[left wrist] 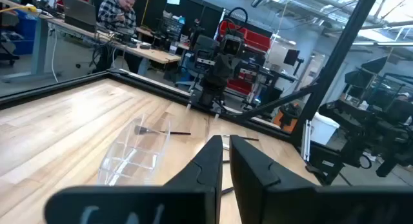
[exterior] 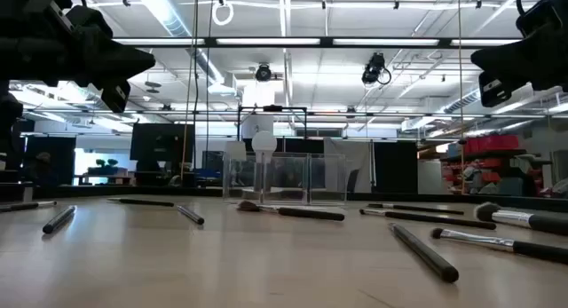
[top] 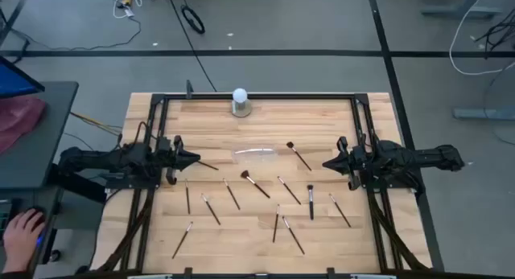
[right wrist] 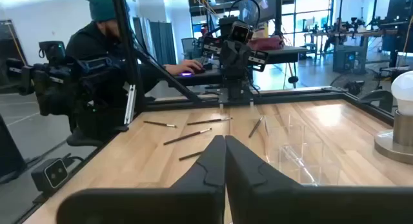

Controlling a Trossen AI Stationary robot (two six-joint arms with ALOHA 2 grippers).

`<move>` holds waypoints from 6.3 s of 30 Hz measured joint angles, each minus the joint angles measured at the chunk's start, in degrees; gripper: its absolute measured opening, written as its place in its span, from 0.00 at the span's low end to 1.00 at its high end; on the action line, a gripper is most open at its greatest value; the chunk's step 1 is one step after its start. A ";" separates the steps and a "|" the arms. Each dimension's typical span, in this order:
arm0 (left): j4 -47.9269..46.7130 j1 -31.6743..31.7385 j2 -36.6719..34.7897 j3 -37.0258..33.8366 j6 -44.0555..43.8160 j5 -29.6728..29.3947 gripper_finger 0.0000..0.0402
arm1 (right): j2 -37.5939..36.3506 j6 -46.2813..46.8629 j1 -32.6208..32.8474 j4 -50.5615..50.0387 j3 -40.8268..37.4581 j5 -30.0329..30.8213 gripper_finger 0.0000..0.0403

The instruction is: Put items in baskets/containers

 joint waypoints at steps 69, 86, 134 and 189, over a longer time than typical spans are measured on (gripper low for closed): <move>1.82 0.09 -0.02 0.00 0.02 -10.70 0.09 | -0.02 0.02 0.02 0.00 0.01 -0.02 0.01; 6.59 -3.11 10.31 0.02 -8.22 -13.51 0.09 | -0.02 0.00 0.02 0.00 0.01 0.00 0.01; -67.17 -36.43 84.55 47.03 -88.12 -11.73 0.06 | -0.02 0.01 0.01 0.00 0.01 0.00 0.01; -61.44 -52.30 108.10 46.84 -107.82 -25.53 0.03 | -0.02 0.00 0.02 0.00 -0.01 0.00 0.01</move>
